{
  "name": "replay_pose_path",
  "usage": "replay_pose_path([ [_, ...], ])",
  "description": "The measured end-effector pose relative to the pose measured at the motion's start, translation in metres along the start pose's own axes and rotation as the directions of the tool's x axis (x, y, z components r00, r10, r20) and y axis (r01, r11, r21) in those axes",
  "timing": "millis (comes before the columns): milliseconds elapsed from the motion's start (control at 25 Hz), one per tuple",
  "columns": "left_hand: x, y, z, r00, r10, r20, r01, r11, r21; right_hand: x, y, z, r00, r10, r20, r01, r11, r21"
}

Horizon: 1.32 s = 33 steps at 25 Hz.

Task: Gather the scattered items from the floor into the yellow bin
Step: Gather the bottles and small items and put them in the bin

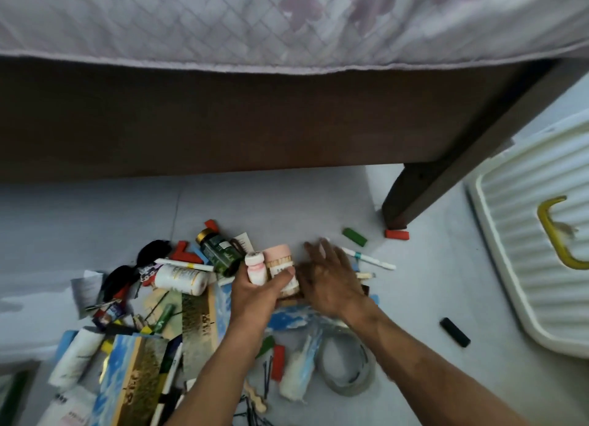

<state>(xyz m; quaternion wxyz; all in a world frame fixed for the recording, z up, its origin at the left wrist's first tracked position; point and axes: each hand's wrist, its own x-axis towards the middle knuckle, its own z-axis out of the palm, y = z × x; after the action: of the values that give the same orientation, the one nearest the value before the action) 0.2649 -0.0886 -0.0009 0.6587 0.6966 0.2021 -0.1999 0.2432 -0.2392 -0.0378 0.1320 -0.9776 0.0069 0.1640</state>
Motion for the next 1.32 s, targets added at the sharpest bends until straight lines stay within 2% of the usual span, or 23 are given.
replay_pose_path([
  [80,-0.009,0.001,0.025,0.997,0.011,0.074,-0.011,1.0,-0.008,-0.032,0.03,-0.006,0.995,-0.004,-0.103,0.016,0.993,0.114],
  [120,-0.013,0.0,0.035,0.994,0.016,0.105,-0.016,1.0,-0.007,-0.042,0.053,-0.01,0.982,0.038,-0.185,-0.013,0.991,0.133],
  [200,-0.017,-0.002,0.042,0.988,0.013,0.151,-0.016,1.0,0.017,-0.051,0.101,-0.018,0.903,0.271,-0.333,-0.218,0.958,0.187],
  [240,-0.019,-0.003,0.044,0.987,0.006,0.159,-0.011,1.0,0.027,-0.051,0.121,-0.023,0.857,0.396,-0.331,-0.344,0.916,0.204],
  [320,-0.019,-0.004,0.046,0.989,-0.005,0.149,0.0,0.999,0.032,-0.042,0.148,-0.027,0.818,0.54,-0.199,-0.513,0.841,0.172],
  [400,-0.016,-0.005,0.047,0.992,-0.019,0.125,0.016,1.0,0.017,-0.035,0.153,-0.02,0.856,0.509,-0.087,-0.497,0.858,0.128],
  [480,-0.016,-0.005,0.046,0.995,-0.028,0.101,0.026,0.999,0.02,-0.043,0.138,0.0,0.888,0.458,-0.033,-0.455,0.888,0.074],
  [600,-0.019,-0.008,0.04,0.996,-0.039,0.083,0.036,0.999,0.031,-0.063,0.099,0.021,0.915,0.381,-0.132,-0.384,0.923,0.01],
  [680,-0.022,-0.012,0.034,0.997,-0.031,0.071,0.029,0.999,0.032,-0.047,0.087,0.016,0.936,0.294,-0.196,-0.284,0.956,0.075],
  [760,-0.024,-0.012,0.026,0.998,-0.034,0.051,0.031,0.999,0.044,-0.022,0.085,0.002,0.971,0.218,-0.097,-0.2,0.966,0.166],
  [840,-0.025,-0.01,0.019,0.998,-0.039,0.045,0.037,0.999,0.035,-0.012,0.083,0.0,0.984,0.178,0.002,-0.177,0.975,0.134],
  [1000,-0.035,-0.019,0.028,0.998,-0.043,0.052,0.043,0.999,0.008,-0.057,0.061,0.022,0.989,0.15,-0.002,-0.148,0.981,0.128],
  [1080,-0.049,-0.029,0.043,0.996,-0.037,0.077,0.038,0.999,-0.018,-0.082,0.058,0.026,0.991,0.133,-0.007,-0.129,0.974,0.184],
  [1200,-0.069,-0.04,0.052,0.992,-0.051,0.112,0.058,0.996,-0.065,-0.122,0.073,0.02,0.966,0.219,-0.138,-0.173,0.942,0.288],
  [1280,-0.091,-0.04,0.041,0.992,-0.053,0.113,0.065,0.993,-0.1,-0.163,0.084,0.017,0.9,0.396,-0.184,-0.337,0.897,0.285],
  [1320,-0.097,-0.038,0.035,0.994,-0.057,0.097,0.069,0.991,-0.119,-0.174,0.091,0.014,0.855,0.498,-0.146,-0.444,0.848,0.289],
])
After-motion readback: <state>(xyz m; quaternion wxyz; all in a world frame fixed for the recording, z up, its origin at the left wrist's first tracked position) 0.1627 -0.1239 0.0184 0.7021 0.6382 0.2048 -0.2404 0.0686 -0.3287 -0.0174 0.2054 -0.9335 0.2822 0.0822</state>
